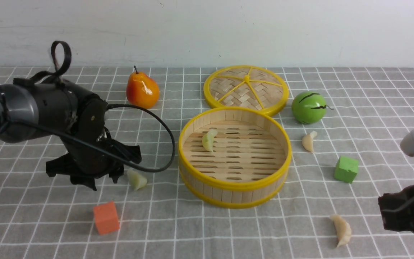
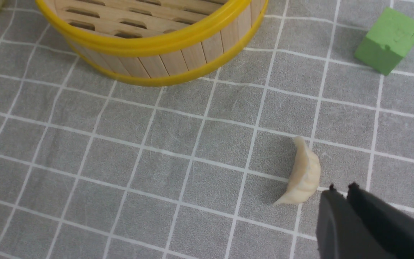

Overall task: Put the dumplings into the steamer on the table with the grey tablecloth.
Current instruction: 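Reach for and grasp a dumpling on the table with the left gripper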

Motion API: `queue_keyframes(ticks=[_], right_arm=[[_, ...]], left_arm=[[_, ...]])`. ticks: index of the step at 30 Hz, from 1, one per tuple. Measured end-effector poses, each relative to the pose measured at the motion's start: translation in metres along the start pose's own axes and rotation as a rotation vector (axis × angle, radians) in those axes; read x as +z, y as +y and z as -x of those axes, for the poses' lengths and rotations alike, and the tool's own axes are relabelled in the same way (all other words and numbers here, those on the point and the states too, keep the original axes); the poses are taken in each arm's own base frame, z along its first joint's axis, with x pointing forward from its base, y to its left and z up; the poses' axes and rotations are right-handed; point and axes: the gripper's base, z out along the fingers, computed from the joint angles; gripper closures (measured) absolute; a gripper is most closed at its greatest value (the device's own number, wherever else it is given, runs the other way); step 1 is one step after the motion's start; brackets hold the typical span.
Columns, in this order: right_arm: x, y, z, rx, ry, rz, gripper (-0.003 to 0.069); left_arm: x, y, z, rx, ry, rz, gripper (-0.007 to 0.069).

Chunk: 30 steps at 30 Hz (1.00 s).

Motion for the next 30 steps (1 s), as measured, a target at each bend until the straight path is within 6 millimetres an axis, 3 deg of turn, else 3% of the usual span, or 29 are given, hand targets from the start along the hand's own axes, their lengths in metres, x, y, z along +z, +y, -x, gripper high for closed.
queue_keyframes(ticks=[6,12,18,19,22,27,30], right_arm=[[0.000,0.001,0.000,0.011,-0.001,0.006,0.0617],[0.000,0.001,-0.001,0.024,0.013,0.015,0.0617],[0.000,0.002,-0.001,0.035,0.015,0.022,0.0613],[0.000,0.002,-0.001,0.036,0.015,0.023,0.0610],[0.000,0.002,-0.001,0.036,0.015,0.023,0.0607],[0.000,0.002,-0.001,0.036,0.015,0.023,0.0603],[0.000,0.002,-0.001,0.036,0.015,0.023,0.0600]], left_arm=[[0.012,-0.001,-0.002,-0.001,0.019,0.003,0.0246],[0.024,-0.003,-0.004,-0.003,0.035,0.007,0.0300],[0.024,-0.004,-0.003,-0.009,0.024,-0.007,0.0474],[0.024,-0.005,-0.002,-0.011,0.022,-0.009,0.0540],[0.023,-0.007,0.001,-0.032,0.045,-0.004,0.0631],[0.002,-0.019,0.019,-0.014,0.043,-0.053,0.0638],[-0.005,-0.027,0.027,0.019,0.019,-0.110,0.0589]])
